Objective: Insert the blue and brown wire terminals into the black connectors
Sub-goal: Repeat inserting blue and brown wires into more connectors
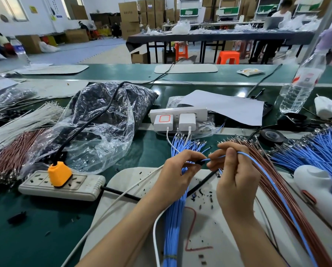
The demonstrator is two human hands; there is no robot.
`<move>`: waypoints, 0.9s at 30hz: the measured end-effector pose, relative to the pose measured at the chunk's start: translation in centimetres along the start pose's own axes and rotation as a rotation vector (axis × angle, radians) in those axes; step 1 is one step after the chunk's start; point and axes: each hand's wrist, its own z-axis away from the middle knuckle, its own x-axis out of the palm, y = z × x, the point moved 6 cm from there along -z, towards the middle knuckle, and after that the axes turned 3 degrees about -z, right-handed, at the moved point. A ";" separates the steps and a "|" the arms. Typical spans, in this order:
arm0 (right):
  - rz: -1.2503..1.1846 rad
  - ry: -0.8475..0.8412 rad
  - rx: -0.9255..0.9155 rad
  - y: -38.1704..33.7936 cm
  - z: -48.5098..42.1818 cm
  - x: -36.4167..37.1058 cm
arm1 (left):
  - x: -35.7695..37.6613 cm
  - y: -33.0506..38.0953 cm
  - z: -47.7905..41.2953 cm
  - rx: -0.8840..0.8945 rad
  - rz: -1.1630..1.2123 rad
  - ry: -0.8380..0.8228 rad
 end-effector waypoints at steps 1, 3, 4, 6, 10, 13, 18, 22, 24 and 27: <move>0.002 -0.003 0.014 0.1 0.0 0.0 | 0.0 0.0 0.0 0.005 -0.008 -0.002; -0.007 0.000 0.061 0.6 -0.1 -0.1 | 0.0 0.3 0.0 0.029 -0.028 0.008; -0.017 0.001 0.092 0.9 -0.2 -0.1 | -0.1 0.4 0.0 0.056 -0.041 0.023; -0.019 -0.013 0.167 1.5 -0.4 0.0 | -0.5 0.8 0.0 0.110 -0.069 0.067; -0.075 -0.036 0.391 3.6 -0.3 0.2 | -1.0 0.9 0.2 0.094 -0.051 0.162; -0.182 -0.050 0.494 4.5 -0.2 0.4 | -1.2 0.9 0.2 0.112 -0.082 0.191; -0.242 -0.145 0.550 4.7 0.2 0.9 | -0.8 1.3 0.4 0.200 -0.230 0.142; -0.214 -0.190 0.533 4.5 0.1 0.8 | -1.0 1.7 0.4 0.253 -0.334 0.158; -0.186 -0.192 0.541 4.5 0.2 0.8 | -1.0 1.9 0.3 0.293 -0.417 0.172; -0.257 -0.209 0.669 4.9 0.7 1.1 | -0.9 1.6 0.3 0.291 -0.432 0.150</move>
